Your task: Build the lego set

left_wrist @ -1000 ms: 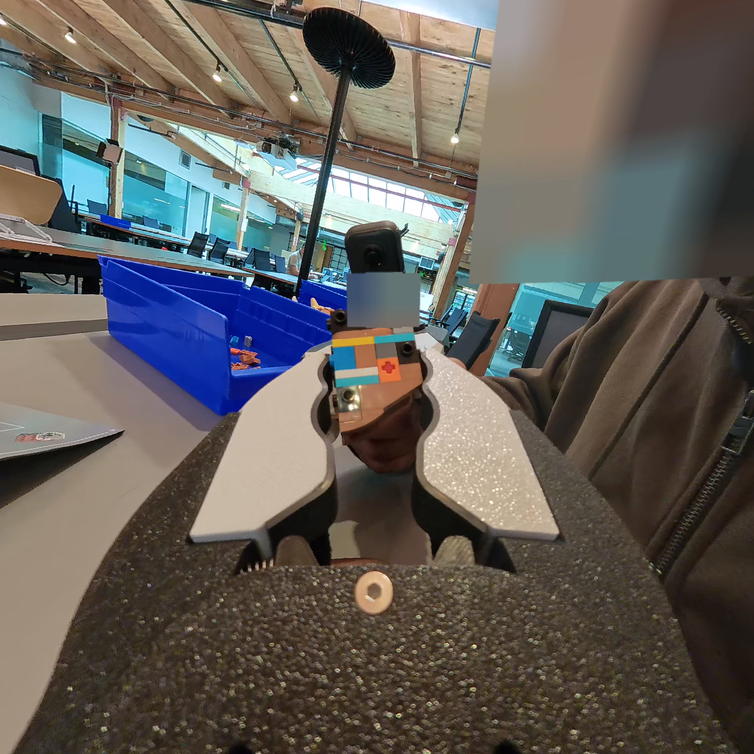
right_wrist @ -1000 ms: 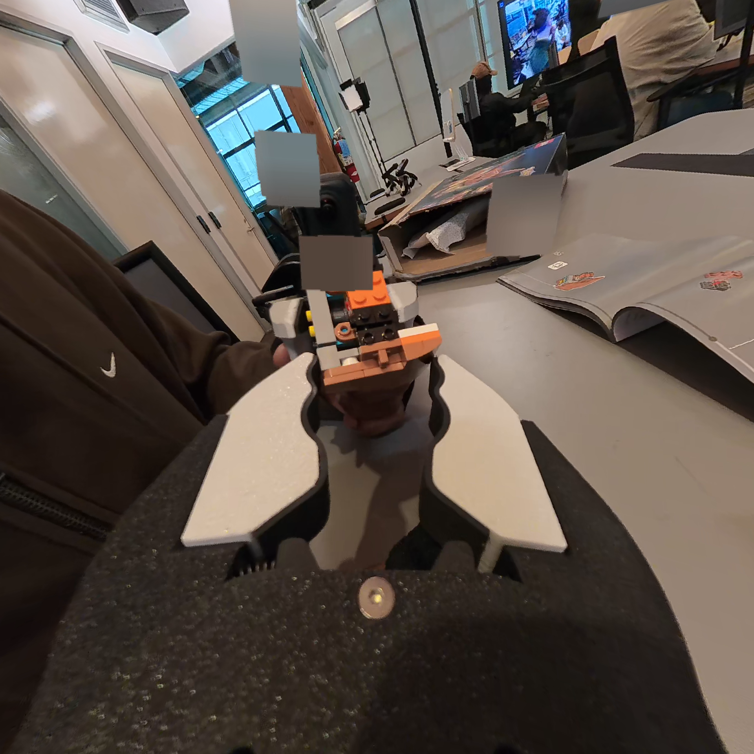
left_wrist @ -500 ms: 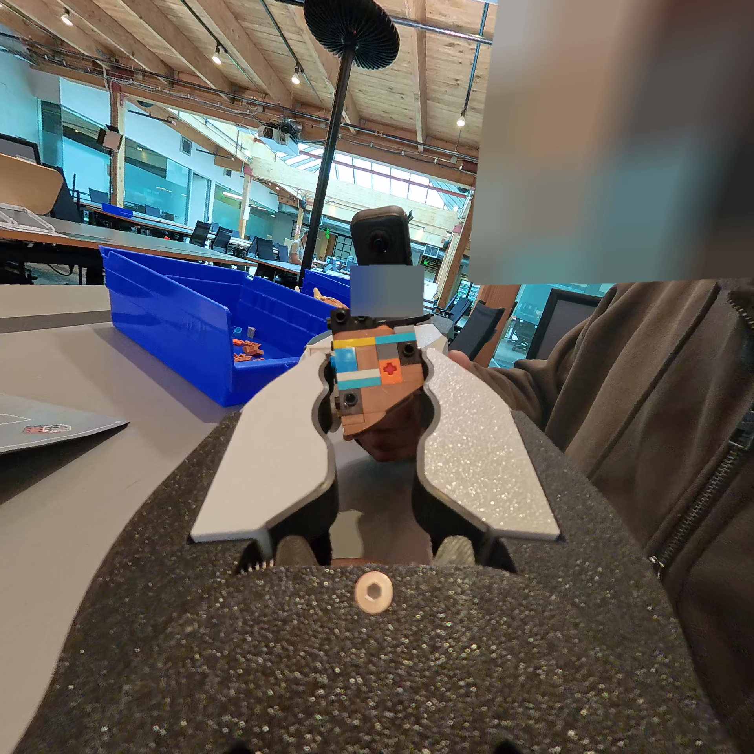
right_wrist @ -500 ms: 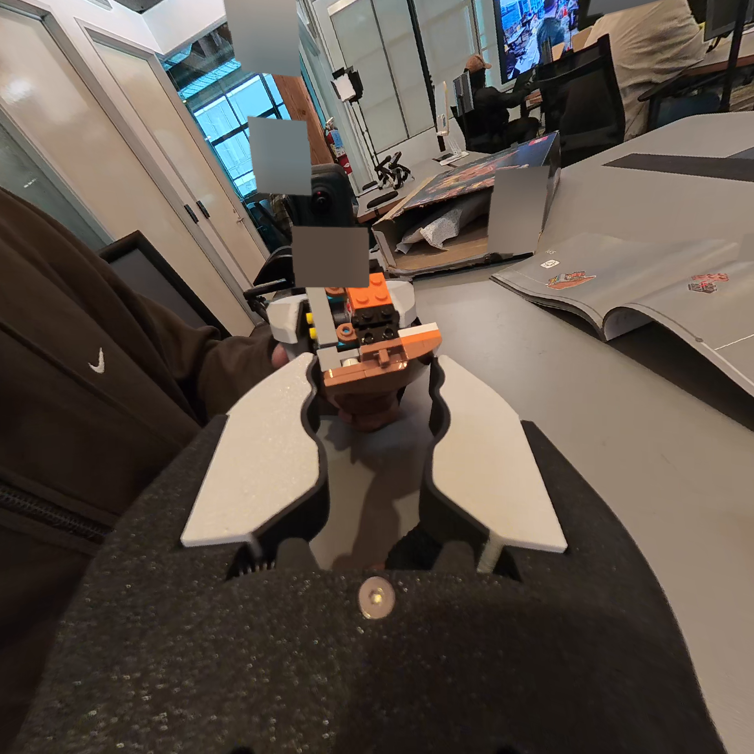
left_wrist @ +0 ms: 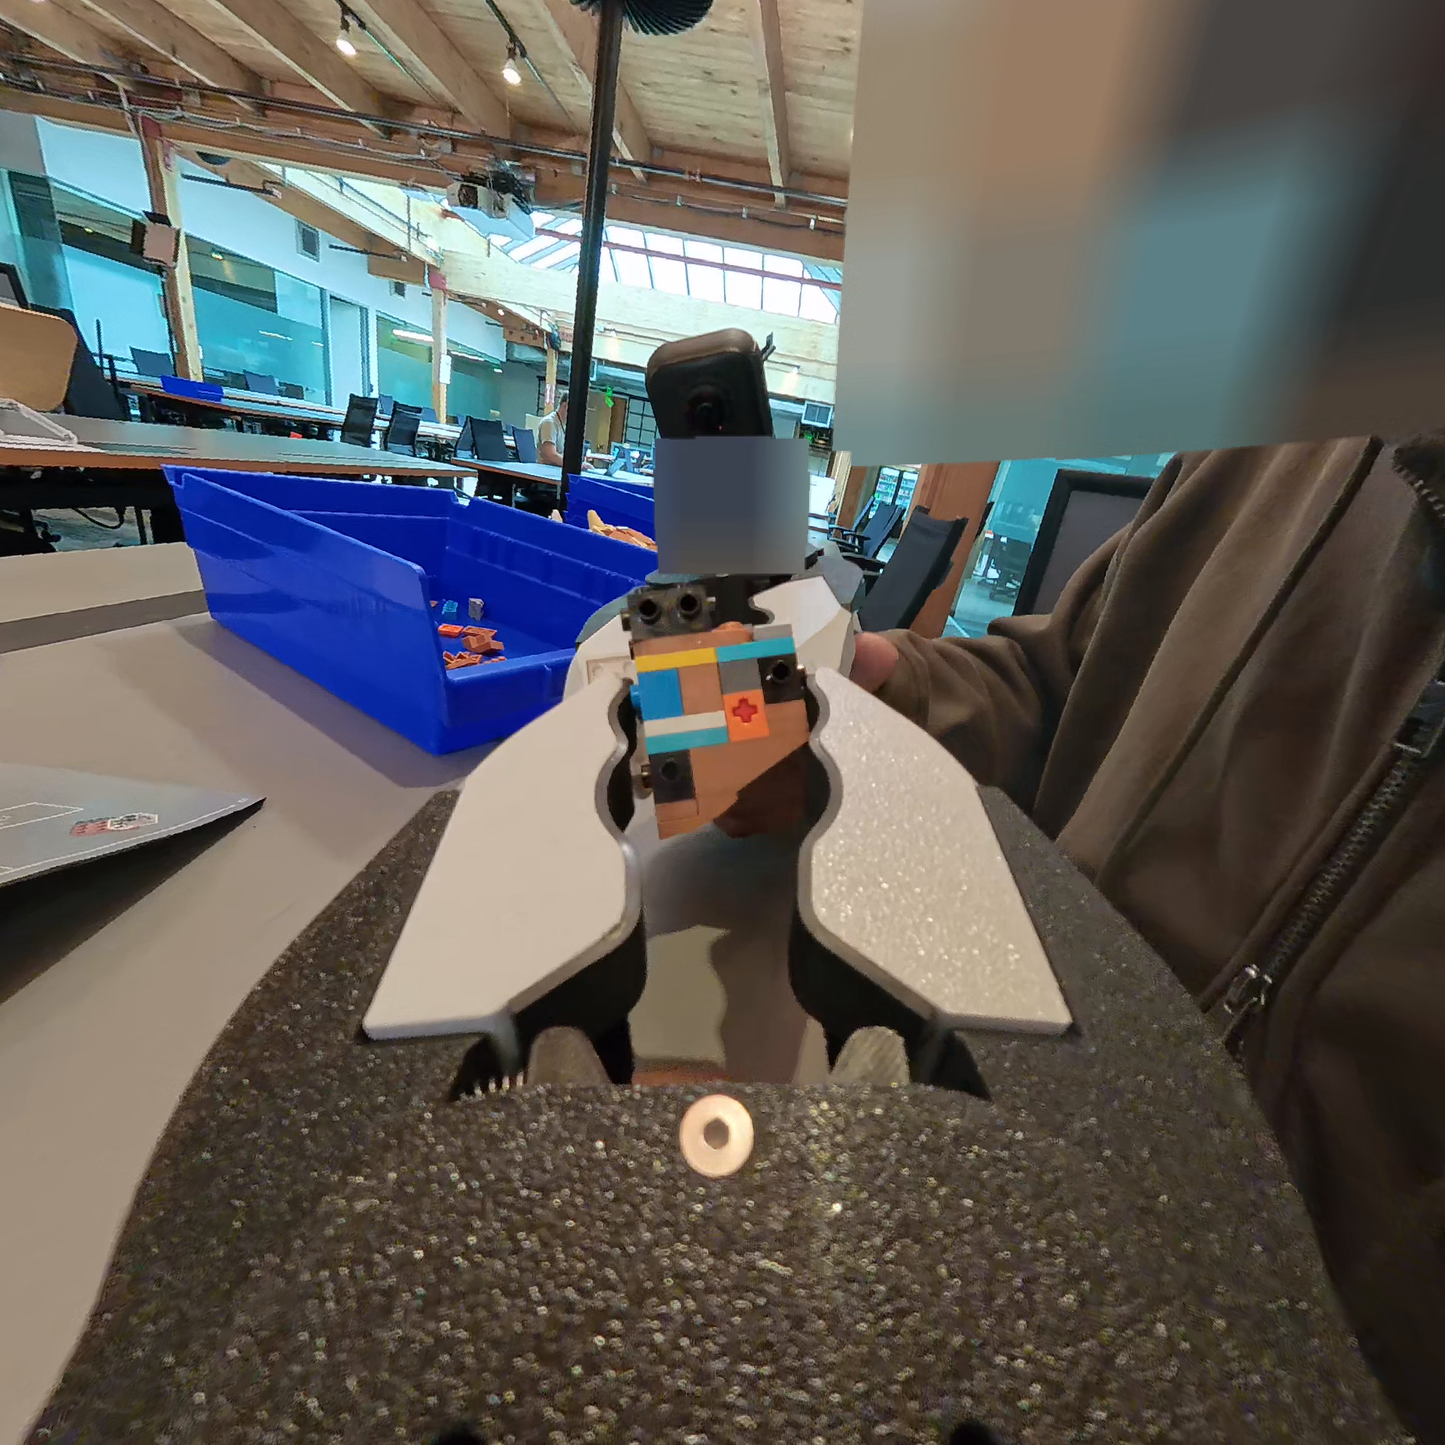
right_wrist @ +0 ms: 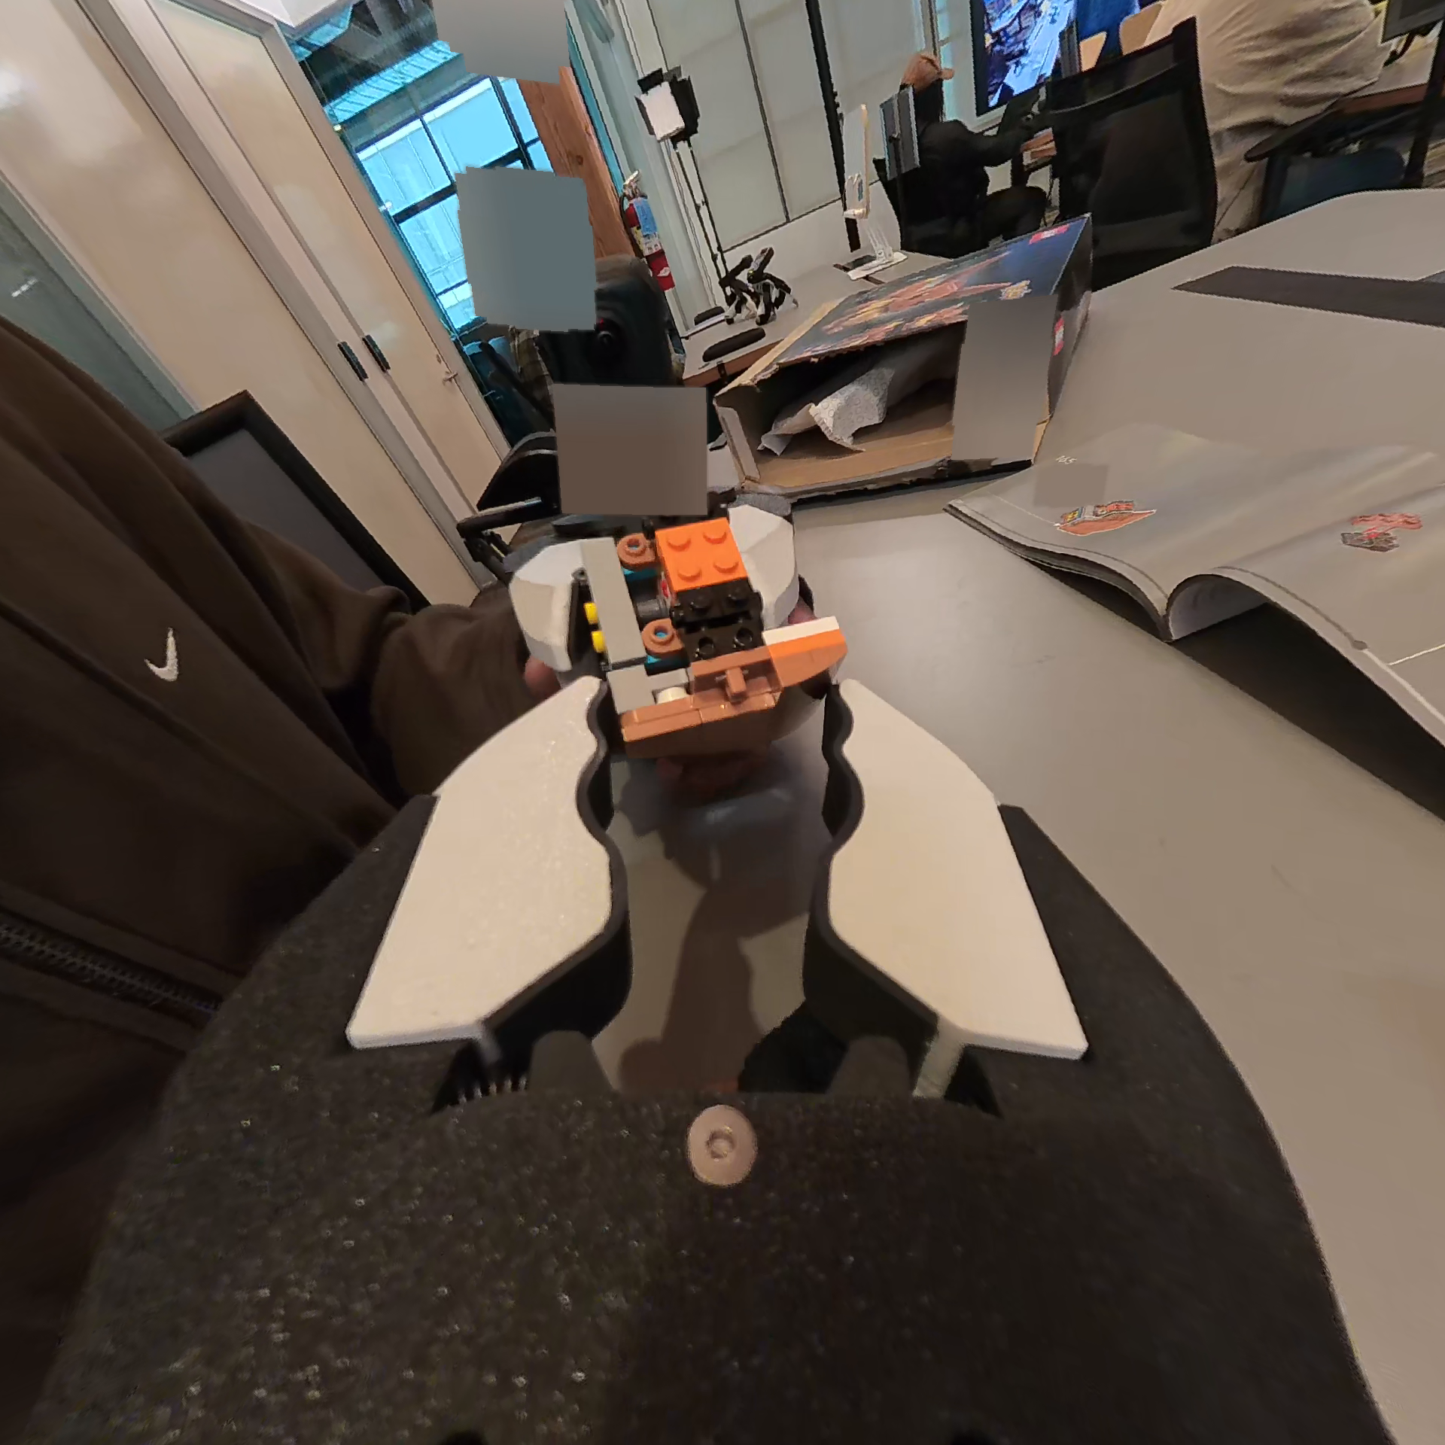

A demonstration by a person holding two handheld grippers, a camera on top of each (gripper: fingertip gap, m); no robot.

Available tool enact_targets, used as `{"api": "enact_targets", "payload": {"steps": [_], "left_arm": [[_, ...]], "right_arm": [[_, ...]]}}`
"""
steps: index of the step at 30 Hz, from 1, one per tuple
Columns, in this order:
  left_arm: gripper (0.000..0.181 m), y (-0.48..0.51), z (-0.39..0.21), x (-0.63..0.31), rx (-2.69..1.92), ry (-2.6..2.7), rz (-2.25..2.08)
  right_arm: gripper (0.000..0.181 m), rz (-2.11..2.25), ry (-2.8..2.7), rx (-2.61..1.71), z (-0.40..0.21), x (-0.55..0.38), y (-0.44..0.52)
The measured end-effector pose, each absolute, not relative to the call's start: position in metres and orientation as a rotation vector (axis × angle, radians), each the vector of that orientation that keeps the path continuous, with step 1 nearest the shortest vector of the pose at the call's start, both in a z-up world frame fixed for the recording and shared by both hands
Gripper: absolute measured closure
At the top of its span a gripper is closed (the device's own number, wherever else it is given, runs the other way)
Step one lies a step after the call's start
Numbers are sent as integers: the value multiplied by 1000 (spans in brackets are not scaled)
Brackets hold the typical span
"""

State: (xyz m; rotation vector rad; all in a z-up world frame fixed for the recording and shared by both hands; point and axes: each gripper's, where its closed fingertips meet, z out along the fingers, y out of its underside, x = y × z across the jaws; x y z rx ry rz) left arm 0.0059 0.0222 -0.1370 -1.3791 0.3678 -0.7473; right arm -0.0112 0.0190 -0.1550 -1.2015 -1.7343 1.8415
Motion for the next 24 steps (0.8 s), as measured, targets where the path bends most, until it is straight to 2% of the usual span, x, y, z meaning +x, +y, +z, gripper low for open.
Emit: {"api": "enact_targets", "payload": {"steps": [24], "left_arm": [[140,21,-147,7,-1450,472,-656]], "right_arm": [[130,1797,-1787,-1180,-162,-11,17]]}}
